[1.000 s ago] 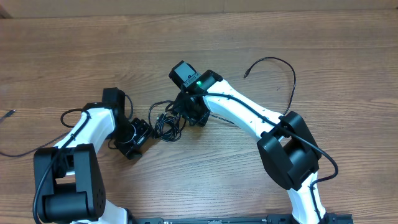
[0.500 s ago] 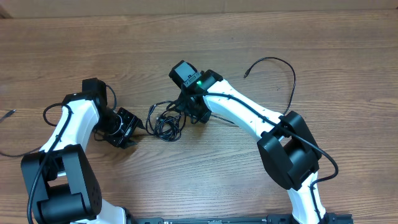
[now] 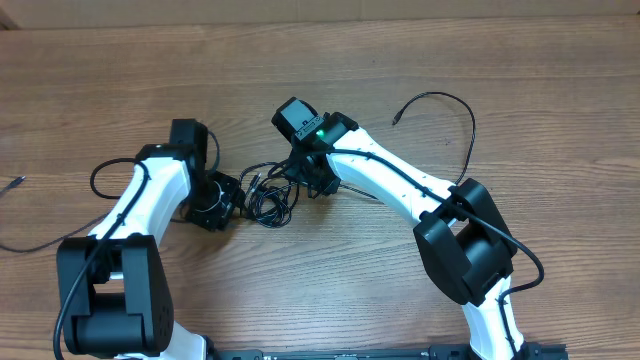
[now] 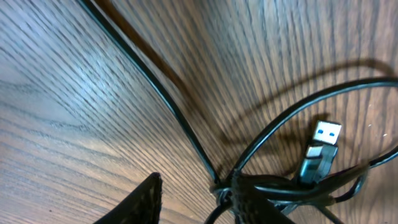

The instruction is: Untangle cables

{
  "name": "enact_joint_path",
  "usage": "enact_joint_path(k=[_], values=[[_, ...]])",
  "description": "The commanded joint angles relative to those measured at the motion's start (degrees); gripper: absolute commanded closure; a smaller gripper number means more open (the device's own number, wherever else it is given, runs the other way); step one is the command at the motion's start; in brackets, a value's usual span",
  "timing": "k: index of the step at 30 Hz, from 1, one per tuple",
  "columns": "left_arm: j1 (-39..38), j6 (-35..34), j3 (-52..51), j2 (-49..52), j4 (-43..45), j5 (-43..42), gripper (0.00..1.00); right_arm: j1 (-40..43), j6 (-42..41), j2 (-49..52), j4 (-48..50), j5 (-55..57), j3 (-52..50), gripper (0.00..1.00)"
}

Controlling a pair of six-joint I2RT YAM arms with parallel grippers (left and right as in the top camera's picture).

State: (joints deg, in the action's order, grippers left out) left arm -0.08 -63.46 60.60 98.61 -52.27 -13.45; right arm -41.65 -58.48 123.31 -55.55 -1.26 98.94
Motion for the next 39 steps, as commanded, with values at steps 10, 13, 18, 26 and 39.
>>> enact_joint_path(k=[10,13,18,26,39], values=[[-0.7,-6.03,-0.44,1.42,0.33,4.79,0.66,0.09,-0.02,0.17,-0.44,1.88,-0.39,0.59],[-0.72,-6.05,-0.98,1.42,0.94,4.98,0.67,0.09,-0.04,0.17,-0.44,2.54,-0.39,0.6],[-1.68,-7.58,-2.23,1.42,1.81,5.07,0.69,0.09,-0.04,0.17,-0.7,2.69,-0.39,0.6],[-2.69,-9.05,-7.02,1.42,8.09,6.36,0.68,0.02,-5.11,0.17,-0.74,2.51,-2.78,0.57],[-2.95,-8.26,-8.92,1.42,11.91,6.38,0.63,0.02,-9.25,0.17,6.51,2.49,-6.75,0.42]])
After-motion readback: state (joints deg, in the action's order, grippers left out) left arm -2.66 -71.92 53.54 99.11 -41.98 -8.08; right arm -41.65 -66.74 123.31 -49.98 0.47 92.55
